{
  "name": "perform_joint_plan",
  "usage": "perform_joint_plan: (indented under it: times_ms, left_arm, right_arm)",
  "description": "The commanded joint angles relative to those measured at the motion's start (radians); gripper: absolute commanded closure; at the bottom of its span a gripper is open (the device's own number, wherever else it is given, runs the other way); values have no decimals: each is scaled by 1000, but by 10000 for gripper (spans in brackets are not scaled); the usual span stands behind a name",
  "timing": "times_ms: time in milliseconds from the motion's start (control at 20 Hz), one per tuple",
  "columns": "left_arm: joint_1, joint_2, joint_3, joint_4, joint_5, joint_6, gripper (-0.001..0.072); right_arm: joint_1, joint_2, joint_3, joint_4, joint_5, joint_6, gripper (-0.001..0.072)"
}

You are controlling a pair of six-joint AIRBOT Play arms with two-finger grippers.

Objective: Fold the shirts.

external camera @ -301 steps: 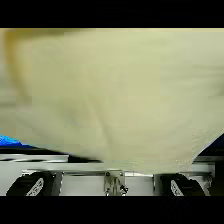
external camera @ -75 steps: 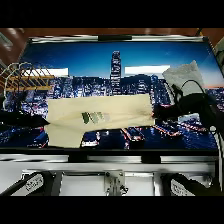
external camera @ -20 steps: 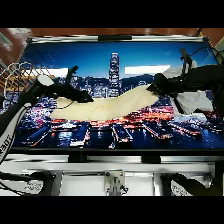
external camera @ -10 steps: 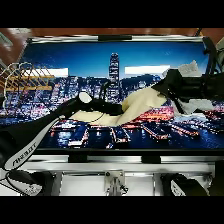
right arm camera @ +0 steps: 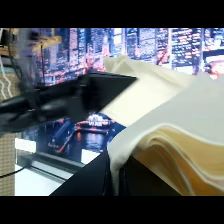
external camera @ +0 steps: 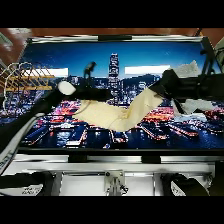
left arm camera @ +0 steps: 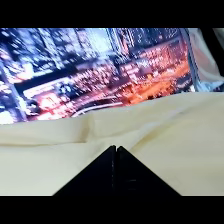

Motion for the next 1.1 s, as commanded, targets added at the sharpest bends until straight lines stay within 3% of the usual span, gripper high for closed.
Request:
perform_joint_plan:
  times_ms: [0,200,400,600,700,750,850,1050]
  left_arm:
    - [190,214,1,296,-82,-112,681]
    - [497,457,1,407,-104,-144,680]
    - [733,574,1,406,-200,-143,680]
    - [773,588,-1,406,-338,-132,679]
    - [763,590,-10,406,-340,-132,679]
    - [757,589,-11,406,-340,-132,679]
    - [752,589,-11,406,-339,-132,679]
    - [752,589,-11,407,-339,-108,679]
  right_arm:
    - [151,-97,0,-9,213,-14,638]
    - [391,-297,0,139,529,-109,638]
    - [546,-533,50,275,706,-164,638]
    - [631,-753,187,293,807,-149,638]
    - [658,-817,203,293,893,-120,637]
    - [669,-839,203,293,933,-104,602]
    - [672,-856,203,290,904,-66,205]
    - [597,-780,203,77,523,-95,199]
